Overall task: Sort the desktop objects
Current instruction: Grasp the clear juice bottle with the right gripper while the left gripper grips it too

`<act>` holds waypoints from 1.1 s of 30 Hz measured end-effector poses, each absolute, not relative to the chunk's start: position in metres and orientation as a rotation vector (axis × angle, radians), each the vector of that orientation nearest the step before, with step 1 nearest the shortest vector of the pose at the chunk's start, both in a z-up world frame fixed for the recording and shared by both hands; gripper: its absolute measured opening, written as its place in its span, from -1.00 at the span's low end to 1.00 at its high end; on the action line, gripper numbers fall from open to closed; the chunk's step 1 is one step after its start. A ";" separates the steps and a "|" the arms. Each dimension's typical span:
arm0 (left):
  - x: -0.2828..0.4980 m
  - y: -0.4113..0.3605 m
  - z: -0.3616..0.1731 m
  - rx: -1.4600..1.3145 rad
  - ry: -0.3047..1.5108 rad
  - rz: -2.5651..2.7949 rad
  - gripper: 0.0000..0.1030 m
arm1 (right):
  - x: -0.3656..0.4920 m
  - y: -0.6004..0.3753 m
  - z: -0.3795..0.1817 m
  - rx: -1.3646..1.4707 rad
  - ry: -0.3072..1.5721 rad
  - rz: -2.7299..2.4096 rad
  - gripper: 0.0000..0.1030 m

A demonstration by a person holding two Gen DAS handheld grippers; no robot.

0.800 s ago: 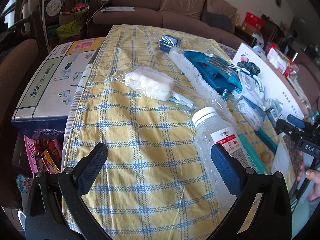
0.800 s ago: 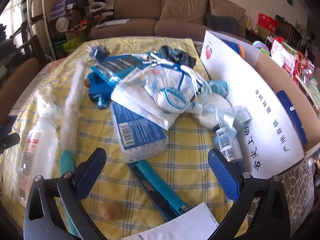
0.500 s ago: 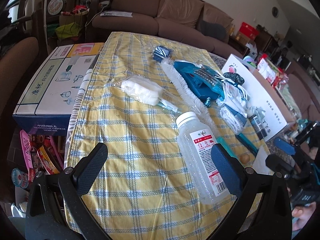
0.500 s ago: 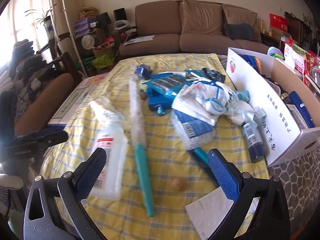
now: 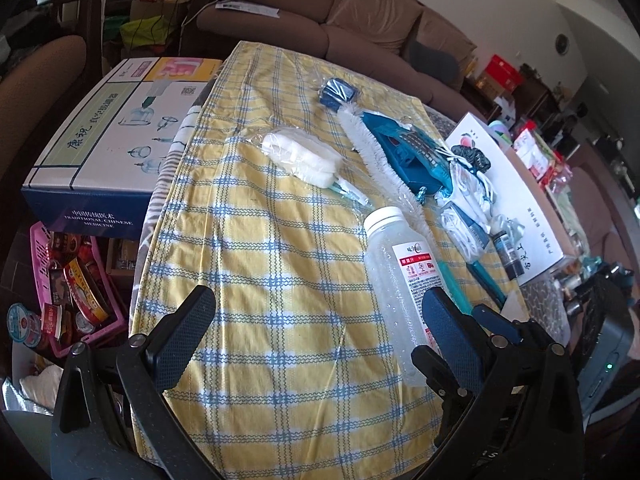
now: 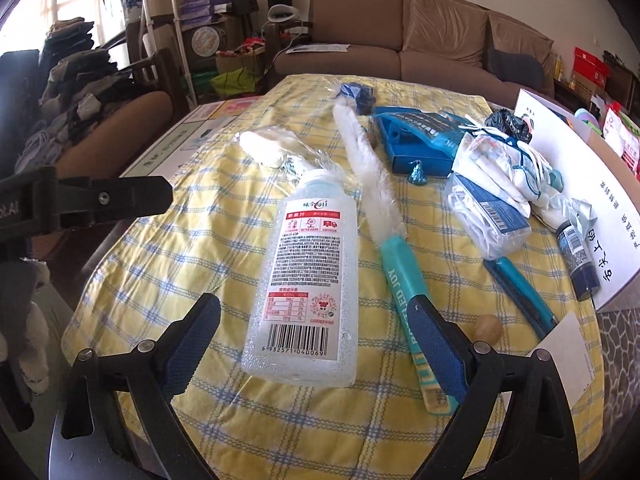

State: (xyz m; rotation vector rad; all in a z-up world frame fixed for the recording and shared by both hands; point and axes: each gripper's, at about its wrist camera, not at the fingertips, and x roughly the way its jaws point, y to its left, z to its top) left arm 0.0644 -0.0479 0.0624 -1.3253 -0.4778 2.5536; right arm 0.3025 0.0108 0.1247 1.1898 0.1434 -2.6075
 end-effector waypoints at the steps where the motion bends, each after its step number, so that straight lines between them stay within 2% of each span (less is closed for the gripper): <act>1: 0.064 -0.047 0.062 -1.329 -0.478 2.548 1.00 | 0.300 0.011 0.122 1.204 0.152 -2.616 0.83; 5: 0.061 -0.040 0.059 -1.347 -0.488 2.507 1.00 | 0.291 0.014 0.108 1.258 0.134 -2.587 0.63; 7: 0.060 -0.036 0.056 -1.357 -0.501 2.485 1.00 | 0.290 0.014 0.105 1.273 0.116 -2.561 0.26; 13: 0.057 -0.029 0.047 -1.389 -0.574 2.403 1.00 | 0.294 0.019 0.111 1.251 0.077 -2.556 0.25; 22: 0.049 -0.022 0.020 -1.469 -0.841 2.156 0.97 | 0.304 0.034 0.130 1.230 -0.093 -2.505 0.22; 26: 0.050 -0.012 0.012 -1.493 -0.886 2.084 0.85 | 0.312 0.035 0.135 1.227 -0.129 -2.480 0.22; 29: 0.050 -0.006 0.009 -1.498 -0.928 2.033 0.67 | 0.318 0.032 0.136 1.225 -0.151 -2.451 0.22; 31: 0.050 -0.002 0.010 -1.483 -0.943 2.003 0.41 | 0.322 0.028 0.135 1.226 -0.157 -2.428 0.22; 33: 0.051 0.003 0.013 -1.477 -0.914 2.014 0.32 | 0.327 0.024 0.136 1.218 -0.145 -2.412 0.22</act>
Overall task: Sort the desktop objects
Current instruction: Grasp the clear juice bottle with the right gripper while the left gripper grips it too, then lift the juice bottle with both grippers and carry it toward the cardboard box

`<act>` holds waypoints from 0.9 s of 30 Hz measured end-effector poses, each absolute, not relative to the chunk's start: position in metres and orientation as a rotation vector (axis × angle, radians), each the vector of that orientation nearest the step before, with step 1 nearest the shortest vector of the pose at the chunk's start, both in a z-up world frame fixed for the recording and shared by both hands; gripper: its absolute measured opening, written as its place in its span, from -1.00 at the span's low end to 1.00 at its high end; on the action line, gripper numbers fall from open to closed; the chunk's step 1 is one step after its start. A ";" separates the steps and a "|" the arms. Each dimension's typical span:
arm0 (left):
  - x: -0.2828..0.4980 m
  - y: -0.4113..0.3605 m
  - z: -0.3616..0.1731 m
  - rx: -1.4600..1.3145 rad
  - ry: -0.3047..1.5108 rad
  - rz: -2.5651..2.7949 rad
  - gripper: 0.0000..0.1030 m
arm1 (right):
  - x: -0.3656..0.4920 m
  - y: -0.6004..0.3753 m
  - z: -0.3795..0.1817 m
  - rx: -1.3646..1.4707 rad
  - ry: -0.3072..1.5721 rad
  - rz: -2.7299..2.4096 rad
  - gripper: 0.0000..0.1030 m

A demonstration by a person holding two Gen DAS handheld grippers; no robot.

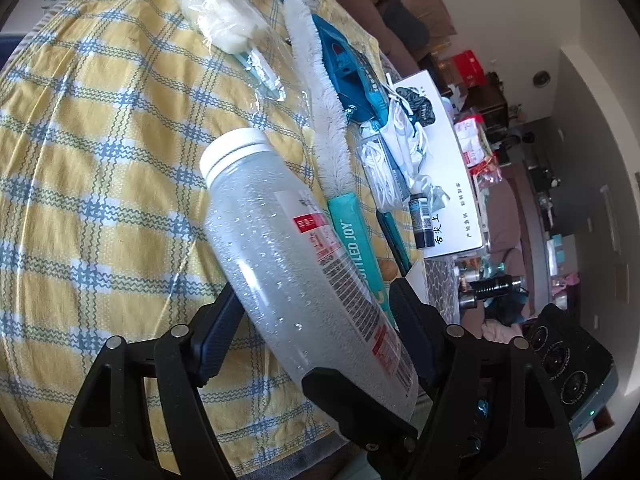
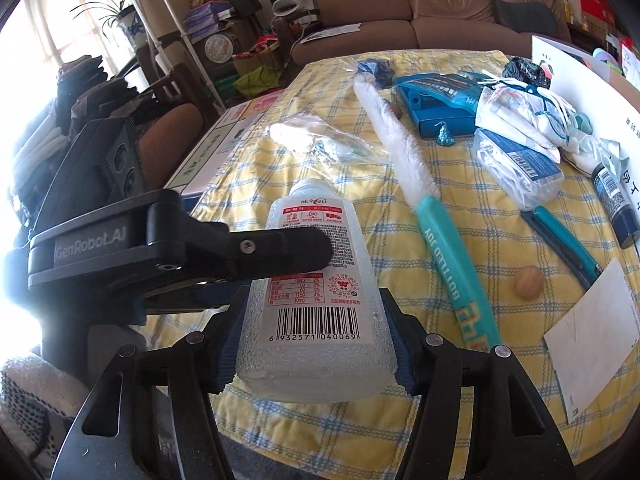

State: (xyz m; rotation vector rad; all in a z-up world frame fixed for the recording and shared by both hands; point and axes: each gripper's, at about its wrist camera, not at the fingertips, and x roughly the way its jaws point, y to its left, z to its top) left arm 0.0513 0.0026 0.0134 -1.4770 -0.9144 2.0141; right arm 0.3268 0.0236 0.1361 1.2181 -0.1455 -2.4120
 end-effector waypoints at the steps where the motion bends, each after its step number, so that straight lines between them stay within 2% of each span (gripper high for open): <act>1: 0.052 0.004 0.016 -1.467 -0.898 2.027 0.32 | 0.329 0.020 0.136 1.215 -0.132 -2.407 0.22; 4: 0.053 0.002 0.020 -1.444 -0.893 2.037 0.15 | 0.335 0.015 0.139 1.188 -0.079 -2.428 0.22; 6: 0.053 -0.001 0.021 -1.439 -0.899 2.032 0.12 | 0.336 0.015 0.140 1.180 -0.073 -2.433 0.22; 27: 0.037 0.005 0.011 -1.469 -0.802 2.065 0.06 | 0.318 0.023 0.124 1.259 -0.053 -2.395 0.22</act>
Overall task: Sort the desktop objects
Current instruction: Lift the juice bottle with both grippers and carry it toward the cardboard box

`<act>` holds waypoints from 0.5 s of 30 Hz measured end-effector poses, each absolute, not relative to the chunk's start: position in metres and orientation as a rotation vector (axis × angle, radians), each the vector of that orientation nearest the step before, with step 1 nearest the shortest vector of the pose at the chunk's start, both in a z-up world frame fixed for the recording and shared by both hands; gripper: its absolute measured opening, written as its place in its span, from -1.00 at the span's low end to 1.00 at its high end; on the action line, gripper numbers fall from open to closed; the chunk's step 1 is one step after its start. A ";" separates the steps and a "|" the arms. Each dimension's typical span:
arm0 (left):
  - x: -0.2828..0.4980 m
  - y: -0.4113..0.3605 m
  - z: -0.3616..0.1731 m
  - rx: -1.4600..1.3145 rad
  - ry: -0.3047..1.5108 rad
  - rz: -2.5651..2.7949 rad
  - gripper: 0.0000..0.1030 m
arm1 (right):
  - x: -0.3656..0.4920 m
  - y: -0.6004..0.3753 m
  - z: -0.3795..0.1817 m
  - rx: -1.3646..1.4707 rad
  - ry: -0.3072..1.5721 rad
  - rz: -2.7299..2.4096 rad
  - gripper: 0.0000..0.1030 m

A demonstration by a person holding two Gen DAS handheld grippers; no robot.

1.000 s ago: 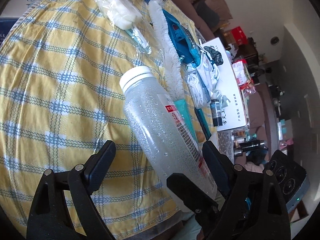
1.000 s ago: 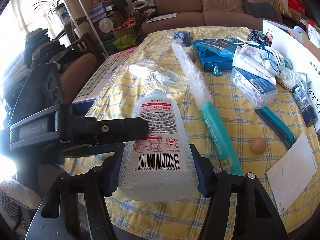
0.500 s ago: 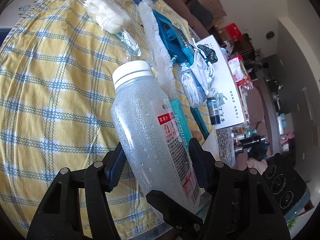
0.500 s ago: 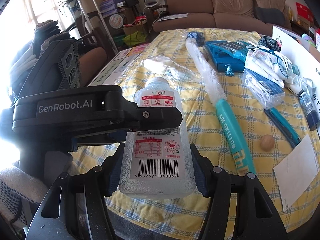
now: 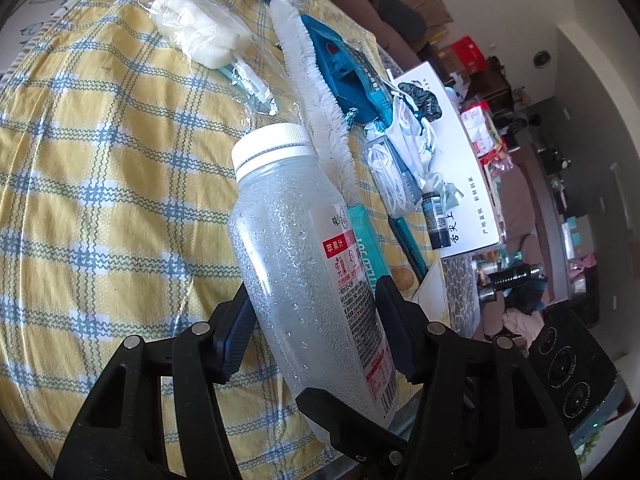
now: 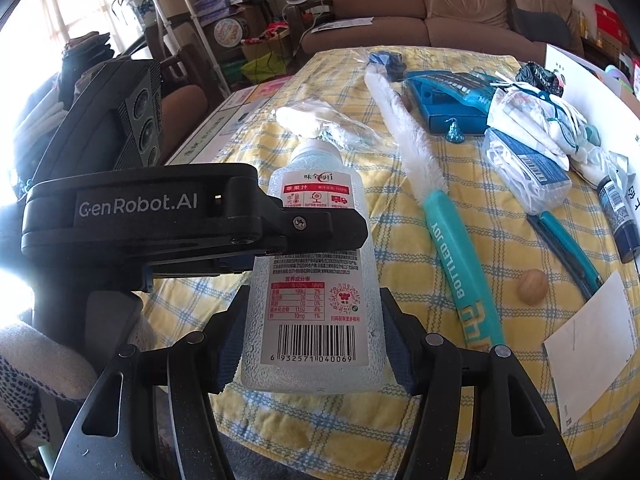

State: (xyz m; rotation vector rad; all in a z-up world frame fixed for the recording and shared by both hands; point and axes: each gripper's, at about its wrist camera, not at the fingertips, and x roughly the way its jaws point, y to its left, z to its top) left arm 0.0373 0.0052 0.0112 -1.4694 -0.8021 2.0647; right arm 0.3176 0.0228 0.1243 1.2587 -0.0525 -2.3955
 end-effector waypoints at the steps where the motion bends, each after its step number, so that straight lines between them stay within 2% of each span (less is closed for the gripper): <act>1: 0.036 0.006 0.012 -1.462 -0.786 2.073 0.04 | 0.317 0.025 0.123 1.262 -0.062 -2.396 0.23; 15: 0.022 0.021 0.062 -1.342 -0.708 2.079 0.02 | 0.315 0.042 0.153 1.133 -0.066 -2.449 0.21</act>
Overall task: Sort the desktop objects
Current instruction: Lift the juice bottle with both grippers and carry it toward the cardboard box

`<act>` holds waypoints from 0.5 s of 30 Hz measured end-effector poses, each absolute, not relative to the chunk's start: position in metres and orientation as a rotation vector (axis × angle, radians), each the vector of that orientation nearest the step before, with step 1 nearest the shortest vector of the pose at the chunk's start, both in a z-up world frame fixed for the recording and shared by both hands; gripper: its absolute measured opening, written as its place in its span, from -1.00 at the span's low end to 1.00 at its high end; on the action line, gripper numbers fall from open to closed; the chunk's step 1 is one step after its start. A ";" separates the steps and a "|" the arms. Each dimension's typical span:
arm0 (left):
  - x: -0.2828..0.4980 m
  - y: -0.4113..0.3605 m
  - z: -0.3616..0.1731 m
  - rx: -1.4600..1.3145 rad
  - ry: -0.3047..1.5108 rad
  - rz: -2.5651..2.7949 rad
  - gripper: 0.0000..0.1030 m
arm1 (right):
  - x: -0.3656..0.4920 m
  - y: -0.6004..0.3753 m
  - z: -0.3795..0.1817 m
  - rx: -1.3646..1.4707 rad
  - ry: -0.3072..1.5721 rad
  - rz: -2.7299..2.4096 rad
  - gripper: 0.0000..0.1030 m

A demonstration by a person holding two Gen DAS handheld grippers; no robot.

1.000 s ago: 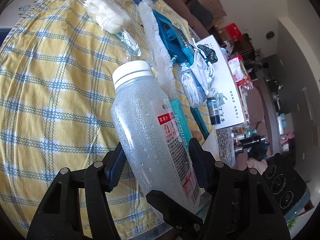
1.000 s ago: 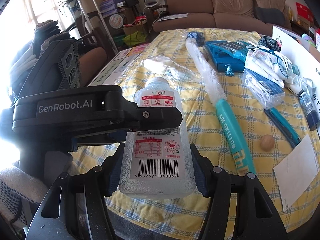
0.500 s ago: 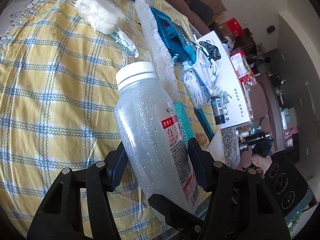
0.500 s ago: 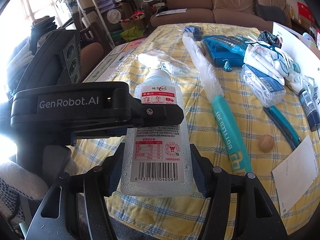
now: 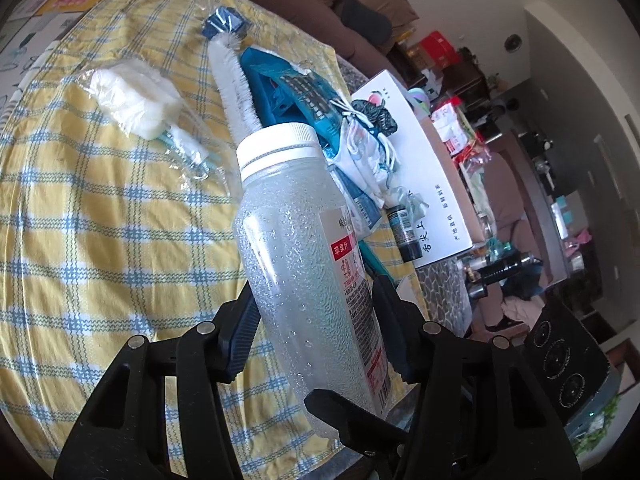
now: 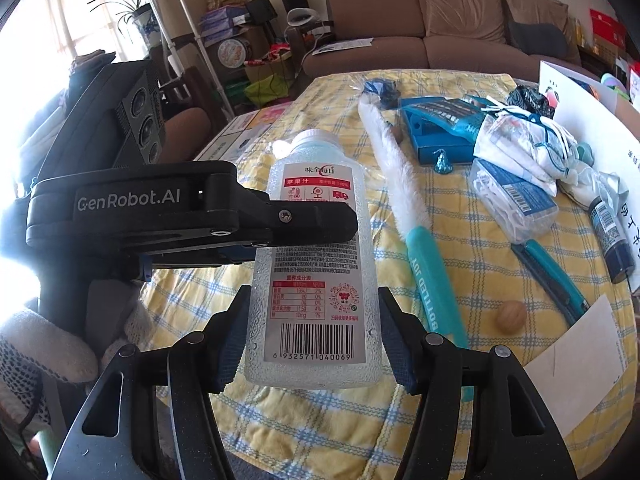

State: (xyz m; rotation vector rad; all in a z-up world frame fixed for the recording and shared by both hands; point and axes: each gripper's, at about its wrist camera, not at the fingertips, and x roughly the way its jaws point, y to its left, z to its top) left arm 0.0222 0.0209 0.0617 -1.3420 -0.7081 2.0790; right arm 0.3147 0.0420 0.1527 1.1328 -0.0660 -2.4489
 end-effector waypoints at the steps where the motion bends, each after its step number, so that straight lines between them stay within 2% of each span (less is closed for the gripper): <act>1: 0.018 0.026 0.069 -1.330 -0.701 2.076 0.02 | 0.313 0.045 0.159 1.126 -0.059 -2.458 0.21; 9: -0.020 0.098 0.142 -1.219 -0.601 2.032 -0.01 | 0.290 0.107 0.223 1.043 -0.160 -2.529 0.21; 12: -0.033 0.122 0.167 -1.145 -0.631 1.970 0.01 | 0.281 0.150 0.246 1.003 -0.352 -2.493 0.21; 14: -0.038 0.129 0.177 -1.085 -0.691 1.910 0.29 | 0.274 0.185 0.255 0.979 -0.588 -2.399 0.21; 15: -0.039 0.132 0.182 -1.048 -0.720 1.877 0.52 | 0.273 0.200 0.258 0.962 -0.696 -2.340 0.21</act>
